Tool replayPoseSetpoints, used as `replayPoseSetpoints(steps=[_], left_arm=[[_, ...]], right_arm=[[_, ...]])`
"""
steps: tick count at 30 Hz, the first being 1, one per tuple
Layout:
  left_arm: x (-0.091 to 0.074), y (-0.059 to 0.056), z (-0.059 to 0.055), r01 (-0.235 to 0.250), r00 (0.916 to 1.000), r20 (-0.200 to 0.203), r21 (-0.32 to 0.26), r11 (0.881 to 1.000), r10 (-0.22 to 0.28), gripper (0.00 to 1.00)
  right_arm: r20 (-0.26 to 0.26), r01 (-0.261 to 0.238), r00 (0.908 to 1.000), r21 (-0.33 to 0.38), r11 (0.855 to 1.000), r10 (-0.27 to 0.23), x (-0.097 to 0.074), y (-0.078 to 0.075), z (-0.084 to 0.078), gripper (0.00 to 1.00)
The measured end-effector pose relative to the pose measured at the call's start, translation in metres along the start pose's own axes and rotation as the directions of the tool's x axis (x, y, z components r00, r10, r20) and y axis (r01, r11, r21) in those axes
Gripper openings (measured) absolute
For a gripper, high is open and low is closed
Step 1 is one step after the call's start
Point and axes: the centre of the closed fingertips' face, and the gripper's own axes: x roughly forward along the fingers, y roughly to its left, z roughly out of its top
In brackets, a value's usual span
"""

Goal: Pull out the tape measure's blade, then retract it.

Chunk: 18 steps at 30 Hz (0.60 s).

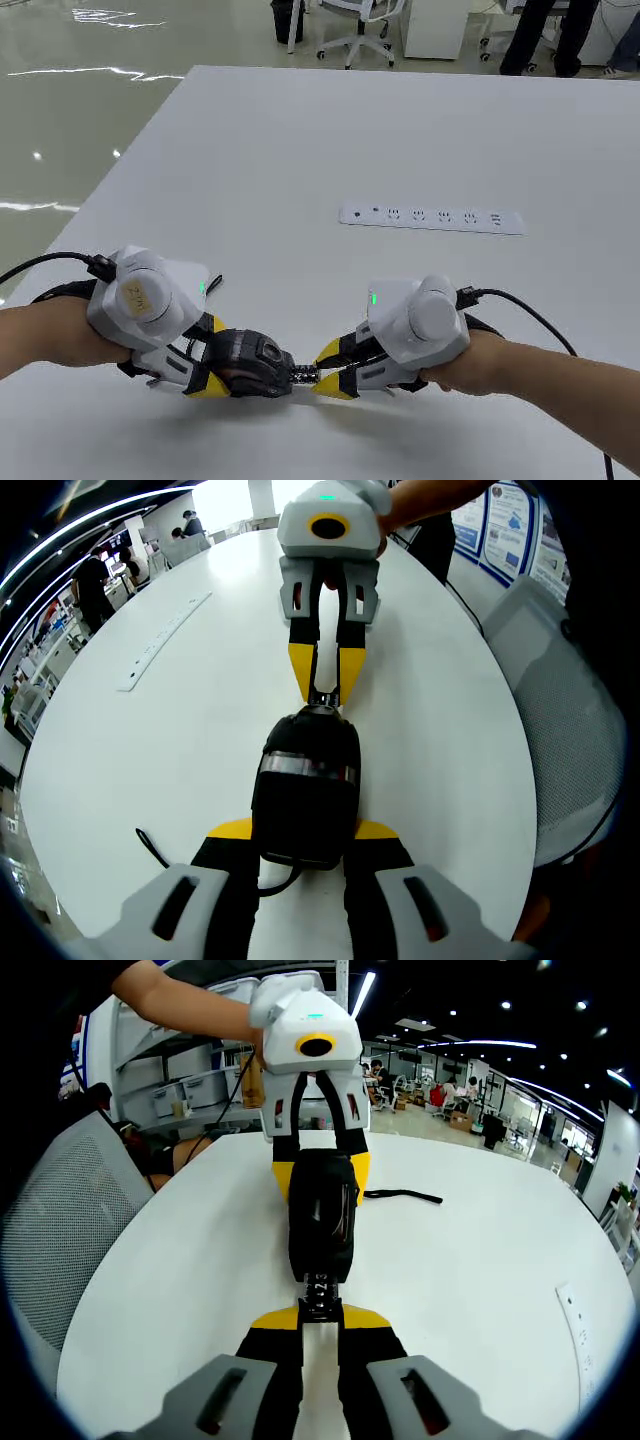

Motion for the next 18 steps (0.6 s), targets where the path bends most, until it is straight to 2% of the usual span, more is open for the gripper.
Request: replayPoseSetpoints(steps=[18], left_arm=[[0.0004,0.0000,0.0003,0.000,1.0000,-0.004,0.002,1.000,0.000,0.27]], right_arm=[[0.001,-0.003,1.0000,0.000,1.000,0.003,-0.0008,-0.0008,-0.0008,0.11]])
